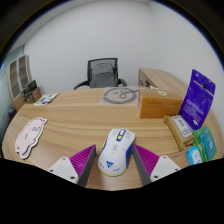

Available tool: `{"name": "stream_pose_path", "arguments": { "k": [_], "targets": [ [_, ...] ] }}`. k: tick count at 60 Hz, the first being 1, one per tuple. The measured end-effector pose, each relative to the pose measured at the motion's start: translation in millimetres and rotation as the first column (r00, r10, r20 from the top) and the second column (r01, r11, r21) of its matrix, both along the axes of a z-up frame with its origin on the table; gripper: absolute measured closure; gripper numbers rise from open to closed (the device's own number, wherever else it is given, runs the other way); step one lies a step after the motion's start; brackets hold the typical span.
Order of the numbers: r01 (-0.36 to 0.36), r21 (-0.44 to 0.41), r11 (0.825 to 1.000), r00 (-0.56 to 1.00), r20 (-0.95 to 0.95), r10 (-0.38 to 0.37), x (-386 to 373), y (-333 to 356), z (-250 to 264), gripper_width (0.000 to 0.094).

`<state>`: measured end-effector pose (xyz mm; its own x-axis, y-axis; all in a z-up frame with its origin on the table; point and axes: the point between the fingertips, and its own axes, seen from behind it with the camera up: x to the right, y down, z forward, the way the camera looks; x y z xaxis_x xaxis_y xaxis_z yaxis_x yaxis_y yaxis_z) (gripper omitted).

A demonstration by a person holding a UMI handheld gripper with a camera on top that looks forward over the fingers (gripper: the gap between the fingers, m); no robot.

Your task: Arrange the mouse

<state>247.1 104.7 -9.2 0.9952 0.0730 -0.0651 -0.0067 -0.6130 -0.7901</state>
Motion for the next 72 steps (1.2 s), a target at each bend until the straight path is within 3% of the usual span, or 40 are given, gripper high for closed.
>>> {"name": "stream_pose_path", "arguments": {
  "k": [3, 8, 14, 18, 25, 35, 48, 59, 61, 66, 72],
  "targets": [
    [0.008, -0.001, 1.0, 0.999, 0.036, -0.008, 4, 5, -2, 0.0313],
    [0.014, 0.008, 1.0, 0.999, 0.042, -0.014, 2, 7, -3, 0.041],
    [0.033, -0.016, 0.999, 0.999, -0.002, -0.033, -2, 8, -3, 0.05],
    [0.044, -0.052, 0.998, 0.999, -0.011, -0.044, -6, 6, -1, 0.0511],
    [0.04, -0.003, 0.999, 0.997, -0.062, -0.04, -62, 7, 41, 0.051],
    [-0.004, 0.034, 0.999, 0.992, -0.128, 0.008, -207, 14, 76, 0.0512],
    [-0.007, -0.03, 1.0, 0.998, -0.063, 0.005, -336, 21, 44, 0.0513],
    [0.014, -0.13, 0.991, 1.0, 0.007, -0.013, -363, 10, 1, 0.051],
    [0.021, -0.094, 0.995, 1.0, 0.011, -0.02, -362, 15, 4, 0.051],
    [0.028, -0.111, 0.993, 1.0, 0.009, -0.028, -362, 12, 2, 0.0452],
    [0.036, -0.119, 0.992, 0.999, -0.005, -0.037, -361, 9, 7, 0.0293]
  ]
}}
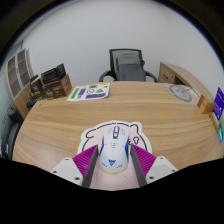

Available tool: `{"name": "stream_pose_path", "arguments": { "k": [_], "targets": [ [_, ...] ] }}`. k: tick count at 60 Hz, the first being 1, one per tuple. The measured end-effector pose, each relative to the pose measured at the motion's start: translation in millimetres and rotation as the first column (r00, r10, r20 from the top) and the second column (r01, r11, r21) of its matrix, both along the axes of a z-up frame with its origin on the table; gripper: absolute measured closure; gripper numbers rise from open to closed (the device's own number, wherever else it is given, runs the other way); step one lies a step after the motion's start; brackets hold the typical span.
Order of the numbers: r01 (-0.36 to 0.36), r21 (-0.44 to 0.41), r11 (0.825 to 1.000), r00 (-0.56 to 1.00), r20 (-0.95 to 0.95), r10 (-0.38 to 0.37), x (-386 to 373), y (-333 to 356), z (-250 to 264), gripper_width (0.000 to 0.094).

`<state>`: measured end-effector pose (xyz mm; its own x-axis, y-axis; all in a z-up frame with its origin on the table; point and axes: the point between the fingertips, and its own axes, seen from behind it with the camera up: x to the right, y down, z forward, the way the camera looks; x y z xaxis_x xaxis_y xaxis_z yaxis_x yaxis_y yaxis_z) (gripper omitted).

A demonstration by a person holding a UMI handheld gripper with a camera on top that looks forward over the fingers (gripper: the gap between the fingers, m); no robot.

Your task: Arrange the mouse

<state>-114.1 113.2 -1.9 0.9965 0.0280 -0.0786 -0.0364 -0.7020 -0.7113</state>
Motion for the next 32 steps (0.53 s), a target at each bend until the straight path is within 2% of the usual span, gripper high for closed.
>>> {"name": "stream_pose_path", "arguments": {
  "k": [4, 5, 9, 19, 32],
  "targets": [
    [-0.003, 0.028, 1.0, 1.0, 0.017, 0.003, 1, -8, 15, 0.0097],
    [0.004, 0.033, 0.999, 1.0, 0.024, -0.004, 2, -11, 19, 0.008],
    [-0.006, 0.045, 0.999, 1.0, 0.019, 0.005, 1, -32, 29, 0.0101],
    [0.031, 0.077, 0.997, 1.0, -0.003, -0.031, 10, -102, 67, 0.0098],
    [-0.006, 0.085, 0.996, 0.997, -0.073, 0.012, 25, -180, 91, 0.01]
  ]
}}
